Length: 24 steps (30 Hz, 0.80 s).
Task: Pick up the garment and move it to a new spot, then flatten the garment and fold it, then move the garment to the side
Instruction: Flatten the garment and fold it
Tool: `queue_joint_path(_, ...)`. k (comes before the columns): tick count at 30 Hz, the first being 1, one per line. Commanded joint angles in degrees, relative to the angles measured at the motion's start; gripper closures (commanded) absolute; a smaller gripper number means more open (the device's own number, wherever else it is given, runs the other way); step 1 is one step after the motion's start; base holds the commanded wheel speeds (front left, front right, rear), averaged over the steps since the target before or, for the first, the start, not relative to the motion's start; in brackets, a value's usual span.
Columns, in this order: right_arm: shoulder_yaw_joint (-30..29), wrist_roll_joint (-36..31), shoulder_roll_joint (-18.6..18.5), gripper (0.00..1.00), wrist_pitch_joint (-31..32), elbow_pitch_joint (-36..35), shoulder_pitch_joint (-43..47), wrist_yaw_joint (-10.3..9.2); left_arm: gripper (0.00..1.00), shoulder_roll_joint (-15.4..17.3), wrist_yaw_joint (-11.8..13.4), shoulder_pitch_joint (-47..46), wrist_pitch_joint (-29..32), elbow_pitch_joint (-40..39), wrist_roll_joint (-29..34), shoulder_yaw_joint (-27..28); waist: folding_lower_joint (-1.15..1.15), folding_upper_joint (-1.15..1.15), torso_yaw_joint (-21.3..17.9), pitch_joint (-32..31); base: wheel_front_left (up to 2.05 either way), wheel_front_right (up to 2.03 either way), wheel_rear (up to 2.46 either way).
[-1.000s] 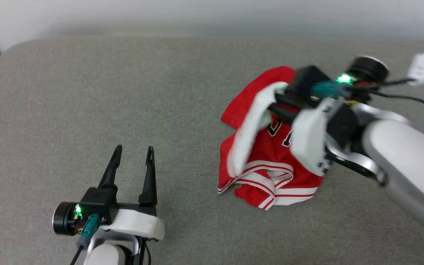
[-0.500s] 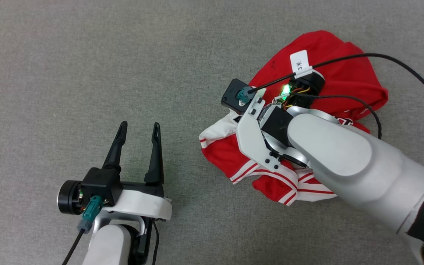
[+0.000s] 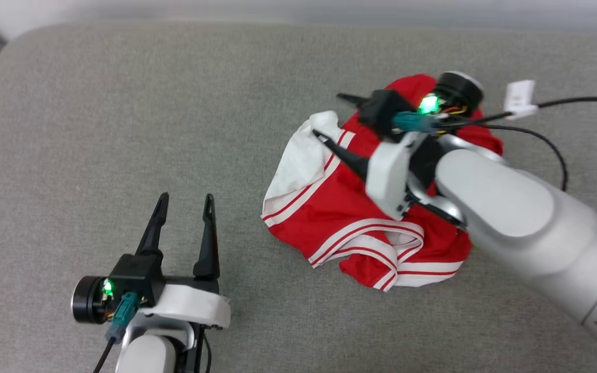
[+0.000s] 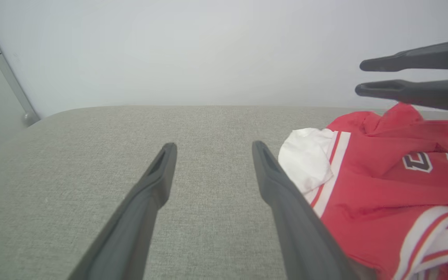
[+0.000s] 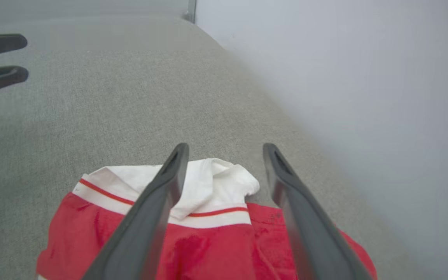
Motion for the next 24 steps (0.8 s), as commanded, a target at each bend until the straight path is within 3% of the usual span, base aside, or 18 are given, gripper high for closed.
queue_joint_path(1, -1.2, 0.1, -0.9, 0.00, -2.6, -0.5, 1.6, -0.04, 0.00, 0.0, -0.1, 1.1, -0.2, -0.2, 0.5, 0.6, 0.00, 0.00, -1.1, -2.7, 0.00, 0.00, 0.00)
queue_joint_path(4, -6.4, -0.6, -3.4, 0.00, -8.0, -1.2, 4.1, -0.04, 0.00, 0.0, -0.5, 2.3, -0.2, -0.5, 1.3, 1.6, 0.00, 0.00, -1.9, -4.8, 0.00, 0.00, 0.00)
queue_joint_path(7, -14.3, -4.5, -5.1, 0.00, -9.6, -3.3, 8.3, -0.04, 0.00, 0.0, -1.0, 3.3, -0.2, -1.0, 2.2, 2.7, 0.00, 0.00, -2.8, -6.4, 0.00, 0.00, 0.00)
queue_joint_path(11, -31.8, -13.6, -6.4, 0.00, -9.7, -13.9, 19.2, -0.04, 0.00, 0.3, -1.8, 3.6, -0.2, -1.9, 3.4, 4.4, 0.00, 0.00, -3.5, -7.6, 0.00, 0.00, 0.00)
queue_joint_path(17, -52.6, -26.3, -2.8, 0.00, -9.7, -30.0, 38.7, -0.04, 0.00, 1.6, -3.1, 3.0, -0.2, -2.8, 4.5, 6.5, 0.00, 0.00, -4.5, -9.5, 0.00, 0.00, 0.00)
queue_joint_path(24, -65.5, -31.6, 2.9, 0.00, -9.7, -41.6, 53.6, -0.03, 0.00, 4.6, -5.0, -0.6, -0.2, -2.4, 5.0, 8.4, 0.00, 0.00, -5.2, -10.6, 0.00, 0.00, 0.00)
